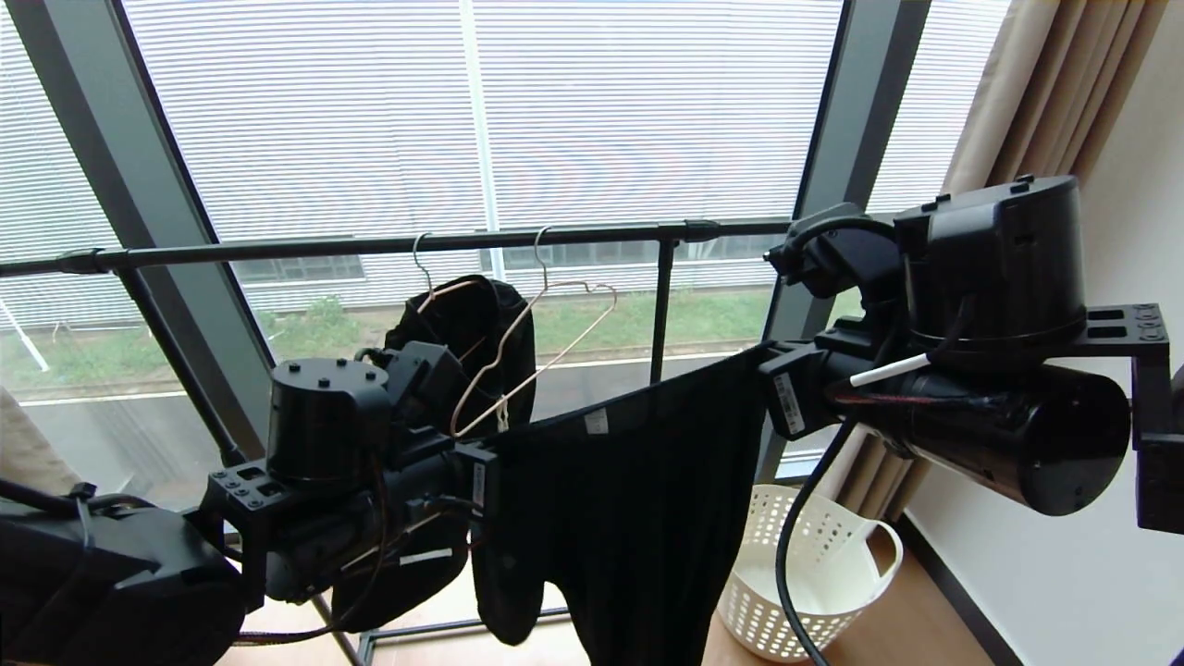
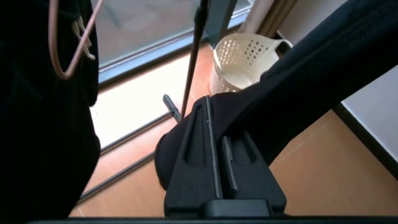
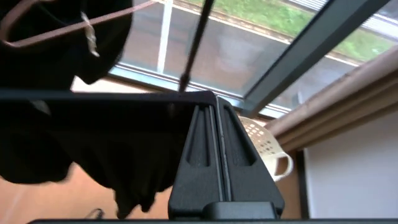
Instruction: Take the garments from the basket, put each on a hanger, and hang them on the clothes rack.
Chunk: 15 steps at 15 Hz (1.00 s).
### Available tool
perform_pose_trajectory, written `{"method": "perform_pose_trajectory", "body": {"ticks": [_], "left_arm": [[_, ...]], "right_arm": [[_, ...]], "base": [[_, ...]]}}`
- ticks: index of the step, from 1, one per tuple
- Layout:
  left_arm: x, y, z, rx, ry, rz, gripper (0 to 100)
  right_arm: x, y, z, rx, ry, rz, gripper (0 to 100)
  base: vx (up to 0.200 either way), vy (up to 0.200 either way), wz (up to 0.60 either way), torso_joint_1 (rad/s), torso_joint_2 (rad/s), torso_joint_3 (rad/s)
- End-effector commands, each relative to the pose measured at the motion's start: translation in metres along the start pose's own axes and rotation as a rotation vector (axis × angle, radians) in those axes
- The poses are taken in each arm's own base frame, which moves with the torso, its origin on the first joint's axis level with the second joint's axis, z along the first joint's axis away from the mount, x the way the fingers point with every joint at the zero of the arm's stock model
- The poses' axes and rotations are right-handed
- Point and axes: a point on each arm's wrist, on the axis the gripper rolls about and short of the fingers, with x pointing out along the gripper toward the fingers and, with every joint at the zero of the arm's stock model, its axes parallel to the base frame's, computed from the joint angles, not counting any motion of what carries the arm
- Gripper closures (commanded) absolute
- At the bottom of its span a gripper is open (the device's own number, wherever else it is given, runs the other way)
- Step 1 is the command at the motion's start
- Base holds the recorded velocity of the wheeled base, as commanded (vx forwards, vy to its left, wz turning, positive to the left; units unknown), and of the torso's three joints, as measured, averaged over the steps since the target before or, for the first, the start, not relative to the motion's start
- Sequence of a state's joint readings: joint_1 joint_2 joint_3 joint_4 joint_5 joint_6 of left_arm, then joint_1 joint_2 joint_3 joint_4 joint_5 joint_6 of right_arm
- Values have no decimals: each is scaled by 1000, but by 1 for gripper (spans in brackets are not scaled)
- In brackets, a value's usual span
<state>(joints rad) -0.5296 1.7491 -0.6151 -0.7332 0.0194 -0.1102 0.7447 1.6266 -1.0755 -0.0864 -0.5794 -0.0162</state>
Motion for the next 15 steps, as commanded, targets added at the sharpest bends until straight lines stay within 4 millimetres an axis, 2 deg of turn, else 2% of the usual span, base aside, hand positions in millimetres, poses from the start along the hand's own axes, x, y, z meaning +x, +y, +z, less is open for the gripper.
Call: {"method": "perform_pose_trajectory", "body": {"ticks": [1, 2, 3, 5, 8, 10, 11, 12, 13, 15], "left_arm": [[-10, 2, 21, 11, -80, 7, 100], [-10, 2, 21, 11, -80, 7, 100], [-8, 0, 34, 62, -85, 4, 100], [-5, -2, 41, 63, -90, 0, 100], [10, -5, 60, 65, -106, -9, 100], [24, -7, 70, 67, -106, -12, 100], [24, -7, 70, 67, -106, -12, 100], [38, -13, 83, 70, -137, -40, 100], [40, -16, 84, 72, -141, -49, 100], [44, -29, 89, 84, -160, -84, 100]], "right_arm": [[6, 0, -12, -64, 43, -14, 100], [6, 0, -12, -64, 43, -14, 100], [13, 5, -21, -188, 79, -7, 100], [20, 9, -22, -210, 89, -7, 100], [15, 6, -23, -274, 104, 9, 100], [1, 10, -30, -345, 129, 94, 100], [1, 10, -30, -345, 129, 94, 100], [-25, 27, -35, -405, 121, 235, 100], [-31, 33, -35, -417, 116, 281, 100], [-49, 61, -43, -399, 108, 404, 100]], "base": [[0, 0, 0, 0, 0, 0], [0, 0, 0, 0, 0, 0], [0, 0, 0, 0, 0, 0], [0, 0, 0, 0, 0, 0], [0, 0, 0, 0, 0, 0], [0, 0, 0, 0, 0, 0], [0, 0, 0, 0, 0, 0], [0, 0, 0, 0, 0, 0], [0, 0, 0, 0, 0, 0], [0, 0, 0, 0, 0, 0]]}}
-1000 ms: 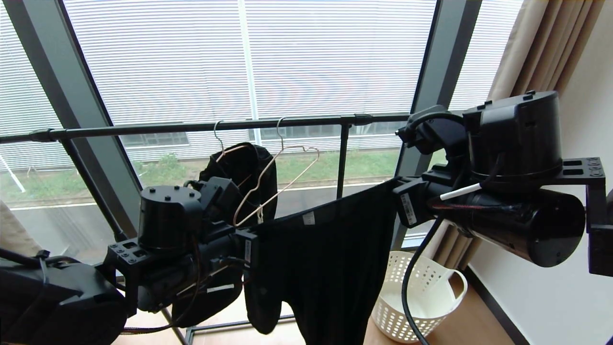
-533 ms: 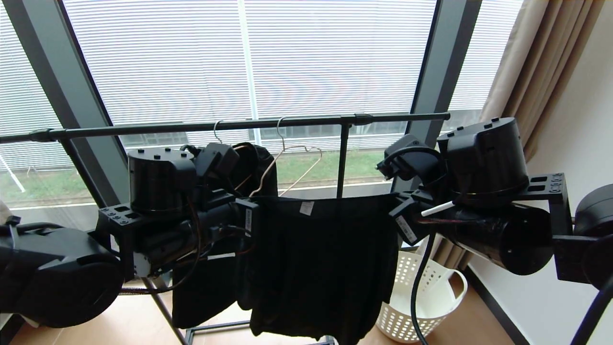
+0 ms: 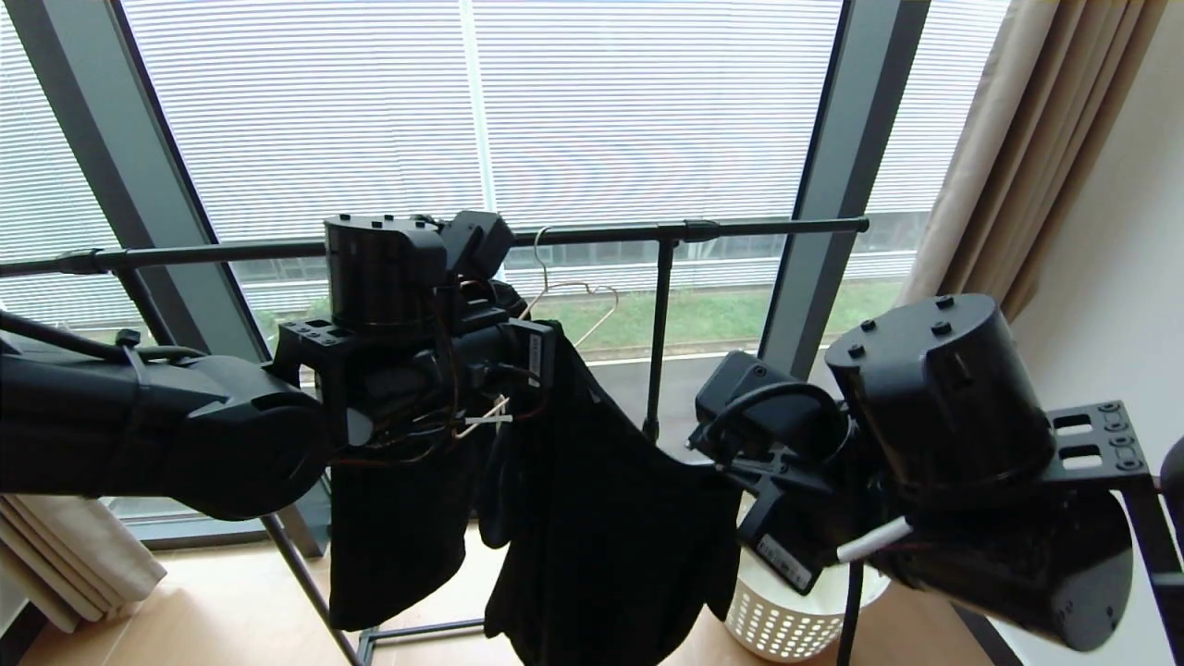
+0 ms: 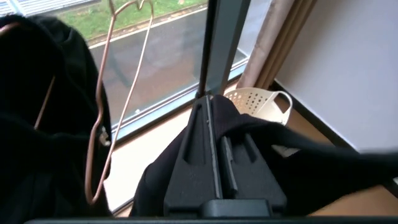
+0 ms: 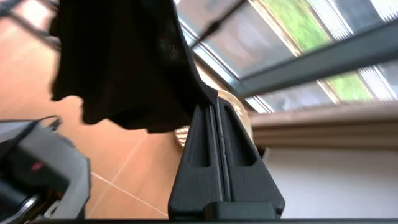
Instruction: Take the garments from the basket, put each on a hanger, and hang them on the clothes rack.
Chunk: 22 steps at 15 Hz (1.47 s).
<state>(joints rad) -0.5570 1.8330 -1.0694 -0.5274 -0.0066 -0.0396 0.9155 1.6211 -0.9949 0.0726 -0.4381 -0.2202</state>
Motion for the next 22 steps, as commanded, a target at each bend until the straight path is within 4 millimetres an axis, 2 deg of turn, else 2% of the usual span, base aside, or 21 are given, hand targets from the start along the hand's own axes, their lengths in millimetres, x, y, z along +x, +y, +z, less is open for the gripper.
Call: {"method": "perform_pose_trajectory", "body": {"ticks": [1, 3, 5, 7, 10, 12, 13, 14, 16, 18, 20, 22], "left_arm": [[13, -10, 2, 6, -8, -28, 100], [13, -14, 4, 8, -3, -37, 100], [13, -14, 7, 7, -4, -40, 100], [13, -18, 6, 9, -1, -49, 100], [11, -22, 0, 11, 18, -58, 100], [11, -22, 0, 11, 19, -58, 100], [10, -22, -1, 11, 21, -57, 100], [-1, -18, -1, 9, 24, -51, 100], [-13, -11, 0, 7, 23, -31, 100], [-24, -2, 4, 14, 20, -5, 100], [-34, 7, 1, 87, 60, 19, 100], [-53, 6, -5, 122, 103, 16, 100]], "right_arm": [[-16, 38, 5, 23, -48, 141, 100], [-23, 54, 16, 91, -88, 254, 100], [-23, 68, 27, 188, -93, 296, 100], [-15, 83, 36, 265, -78, 315, 100], [-9, 89, 41, 368, -126, 326, 100], [-9, 88, 31, 358, -135, 319, 100], [-12, 84, 27, 341, -136, 312, 100], [-17, 66, 10, 282, -105, 258, 100], [-18, 43, -3, 236, -51, 132, 100], [-1, 18, -8, 247, 10, -26, 100], [23, 0, -4, 281, 48, -121, 100], [49, -23, 20, 349, 28, -234, 100]], "base": [[0, 0, 0, 0, 0, 0], [0, 0, 0, 0, 0, 0], [0, 0, 0, 0, 0, 0], [0, 0, 0, 0, 0, 0], [0, 0, 0, 0, 0, 0], [0, 0, 0, 0, 0, 0], [0, 0, 0, 0, 0, 0], [0, 0, 0, 0, 0, 0], [0, 0, 0, 0, 0, 0], [0, 0, 0, 0, 0, 0], [0, 0, 0, 0, 0, 0], [0, 0, 0, 0, 0, 0]]}}
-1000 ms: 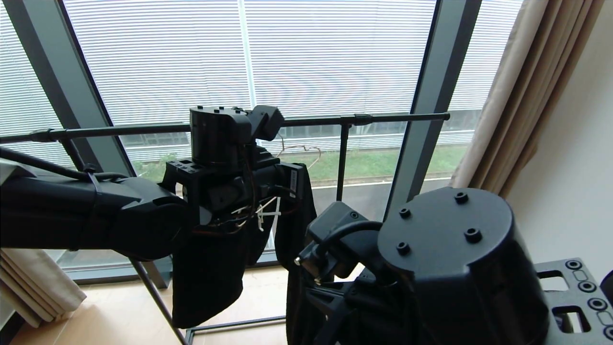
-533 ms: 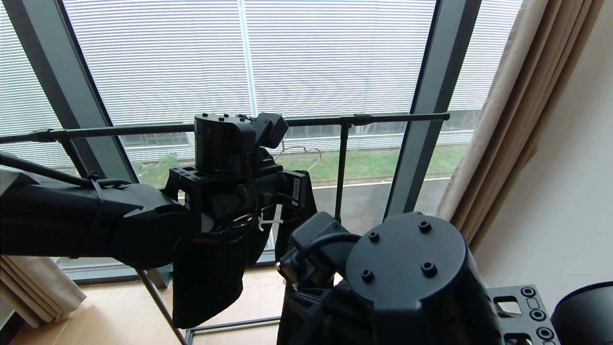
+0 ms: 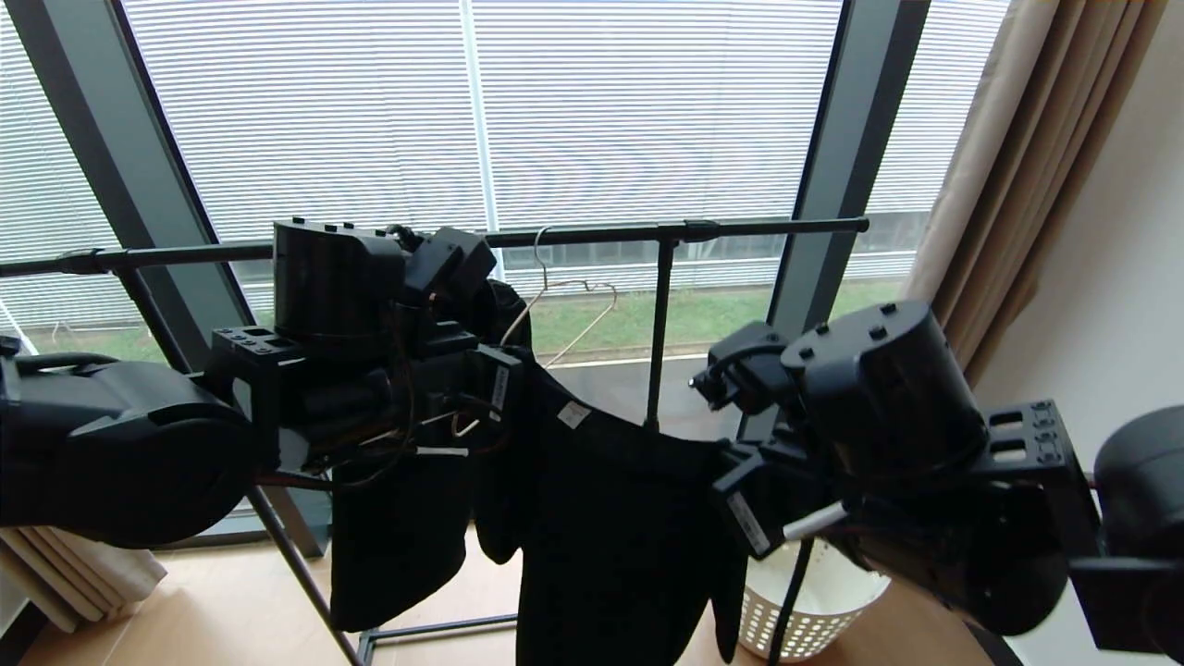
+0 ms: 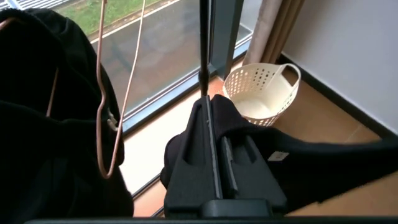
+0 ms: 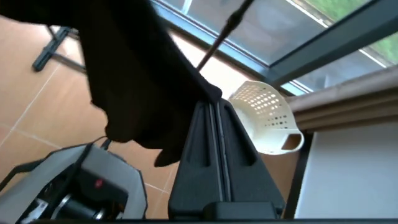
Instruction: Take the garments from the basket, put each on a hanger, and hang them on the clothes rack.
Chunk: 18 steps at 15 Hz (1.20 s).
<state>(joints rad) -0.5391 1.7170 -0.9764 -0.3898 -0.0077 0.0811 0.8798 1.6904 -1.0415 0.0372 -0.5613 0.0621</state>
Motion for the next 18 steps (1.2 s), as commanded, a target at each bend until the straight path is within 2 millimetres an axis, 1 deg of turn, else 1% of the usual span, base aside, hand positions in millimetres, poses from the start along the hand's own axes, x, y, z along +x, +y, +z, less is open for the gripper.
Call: {"method": "perform_pose_trajectory", "body": {"ticks": [1, 3, 4, 5, 6, 8, 9, 11, 12, 13, 15, 16, 18], "left_arm": [[-26, -1, -4, 20, 0, -2, 100], [-37, -7, -16, 69, 29, -21, 100], [-44, -21, -34, 97, 79, -72, 100], [-48, -32, -45, 118, 109, -113, 100], [-52, -44, -53, 137, 132, -160, 100], [-55, -64, -61, 164, 155, -231, 100], [-56, -70, -61, 173, 154, -255, 100], [-58, -85, -60, 154, 153, -301, 100], [-58, -87, -60, 148, 152, -307, 100], [-59, -94, -54, 113, 137, -328, 100], [-60, -102, -45, 57, 114, -353, 100], [-57, -104, -42, 33, 112, -355, 100], [-54, -106, -43, 14, 125, -350, 100]], "right_arm": [[38, -6, 32, 66, -24, -105, 100], [47, -1, 51, 92, -65, -111, 100], [60, 6, 67, 111, -95, -118, 100], [69, 10, 77, 122, -115, -123, 100], [78, 16, 84, 131, -130, -121, 100], [97, 28, 94, 146, -156, -116, 100], [103, 33, 97, 150, -162, -113, 100], [104, 47, 99, 144, -175, -90, 100], [105, 49, 98, 143, -173, -89, 100], [104, 54, 97, 142, -172, -78, 100], [105, 56, 95, 153, -167, -73, 100], [104, 58, 95, 163, -166, -70, 100], [104, 60, 94, 176, -165, -64, 100]], "base": [[0, 0, 0, 0, 0, 0], [0, 0, 0, 0, 0, 0], [0, 0, 0, 0, 0, 0], [0, 0, 0, 0, 0, 0], [0, 0, 0, 0, 0, 0], [0, 0, 0, 0, 0, 0], [0, 0, 0, 0, 0, 0], [0, 0, 0, 0, 0, 0], [0, 0, 0, 0, 0, 0], [0, 0, 0, 0, 0, 0], [0, 0, 0, 0, 0, 0], [0, 0, 0, 0, 0, 0], [0, 0, 0, 0, 0, 0]]}}
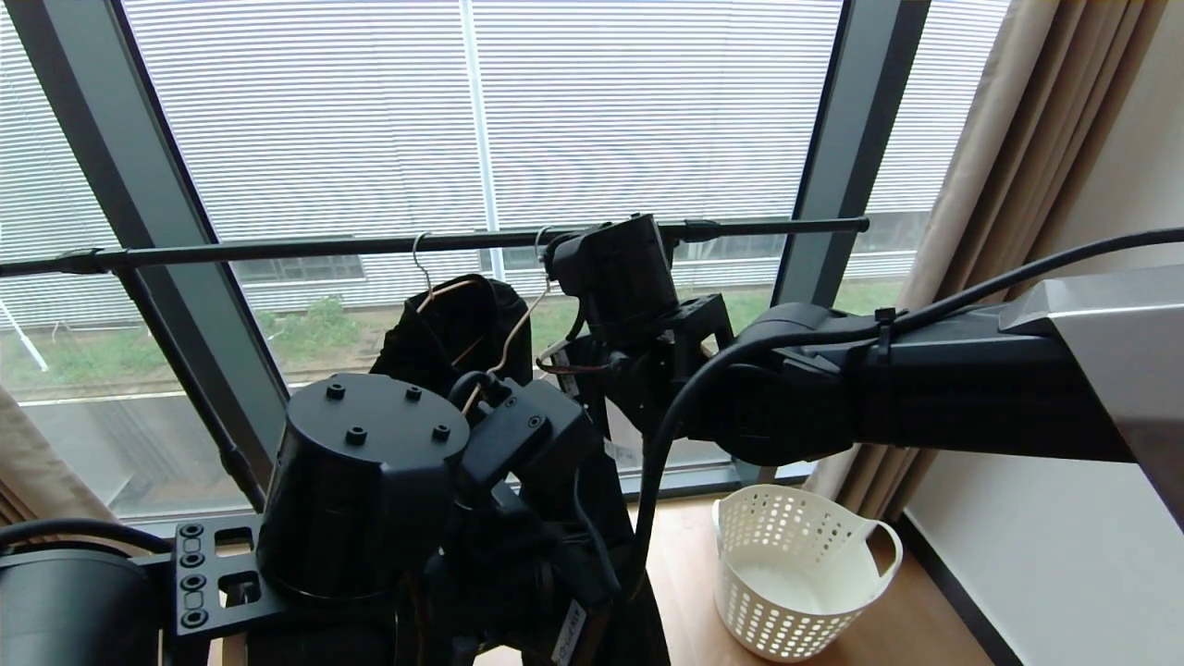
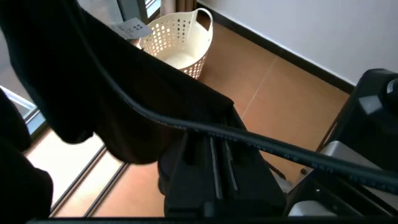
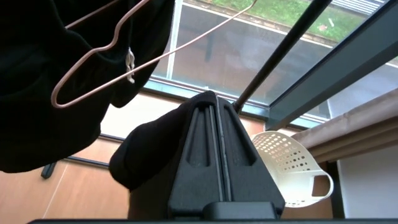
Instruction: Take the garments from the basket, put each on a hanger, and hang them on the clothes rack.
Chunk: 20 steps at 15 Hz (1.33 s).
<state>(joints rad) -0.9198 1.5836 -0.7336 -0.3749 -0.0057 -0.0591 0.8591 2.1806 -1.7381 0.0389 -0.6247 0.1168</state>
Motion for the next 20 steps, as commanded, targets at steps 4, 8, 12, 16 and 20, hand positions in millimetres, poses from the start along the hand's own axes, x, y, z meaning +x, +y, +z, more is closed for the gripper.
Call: {"method": "perform_pose_trajectory", "body": {"ticks": [4, 8, 12, 16, 20], "left_arm": [[-1, 20, -17, -48, 54, 75, 100], [-6, 63, -23, -125, 61, 213, 100], [14, 93, -24, -127, 68, 281, 100], [28, 95, -30, -61, 114, 266, 0], [14, 103, -23, -77, 68, 227, 0]], "right_arm": [[-7, -36, 1, 54, 23, -55, 100], [-41, -84, -5, 56, 50, -152, 100], [-81, -108, -23, 47, 72, -148, 100], [-76, -106, -36, 58, 45, -148, 100], [-65, -121, -38, 80, 56, -197, 100]], "base": [[0, 0, 0, 0, 0, 0], [0, 0, 0, 0, 0, 0], [0, 0, 0, 0, 0, 0], [0, 0, 0, 0, 0, 0], [0, 0, 0, 0, 0, 0]]}}
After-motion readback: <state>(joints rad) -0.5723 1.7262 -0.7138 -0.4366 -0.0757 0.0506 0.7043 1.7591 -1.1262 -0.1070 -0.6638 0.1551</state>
